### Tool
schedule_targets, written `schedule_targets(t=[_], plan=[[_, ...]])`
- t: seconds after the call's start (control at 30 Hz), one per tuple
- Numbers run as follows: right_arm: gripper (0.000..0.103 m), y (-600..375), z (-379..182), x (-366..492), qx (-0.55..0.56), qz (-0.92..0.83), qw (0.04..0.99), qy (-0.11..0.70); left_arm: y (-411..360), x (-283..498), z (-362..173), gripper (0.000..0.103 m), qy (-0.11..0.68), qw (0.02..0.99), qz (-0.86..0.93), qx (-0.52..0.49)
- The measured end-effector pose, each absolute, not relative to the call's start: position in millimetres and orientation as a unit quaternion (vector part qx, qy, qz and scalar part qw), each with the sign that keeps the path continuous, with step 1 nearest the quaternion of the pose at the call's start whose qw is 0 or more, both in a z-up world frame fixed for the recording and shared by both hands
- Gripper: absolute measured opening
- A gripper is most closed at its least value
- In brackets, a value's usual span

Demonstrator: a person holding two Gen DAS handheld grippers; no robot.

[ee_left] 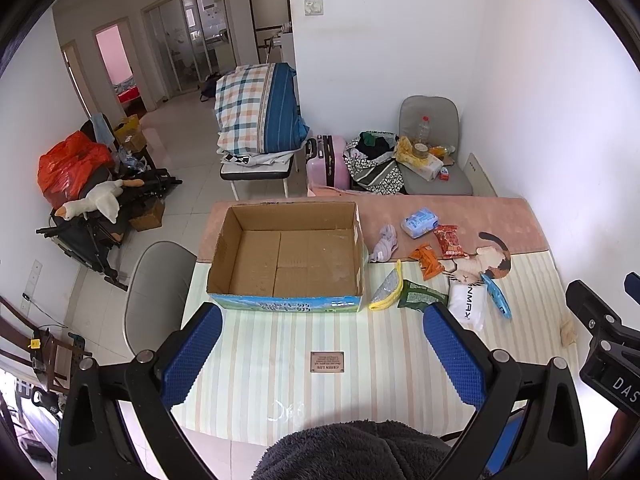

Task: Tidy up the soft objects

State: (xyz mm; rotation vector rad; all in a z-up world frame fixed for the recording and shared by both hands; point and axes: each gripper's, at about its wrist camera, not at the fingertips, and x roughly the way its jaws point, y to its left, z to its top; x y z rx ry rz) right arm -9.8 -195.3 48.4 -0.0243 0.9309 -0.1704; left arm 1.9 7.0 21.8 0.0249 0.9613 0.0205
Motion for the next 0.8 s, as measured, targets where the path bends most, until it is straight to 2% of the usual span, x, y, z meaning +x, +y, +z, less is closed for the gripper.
schedule_targets(t=[0.8], plan=[[0.103,-198.3,55.3,-8.4,-0.01,-0.08,0.892,0.444,4.3,1.1,24.1,0.103,0.457,0.889,0.012,0.013]])
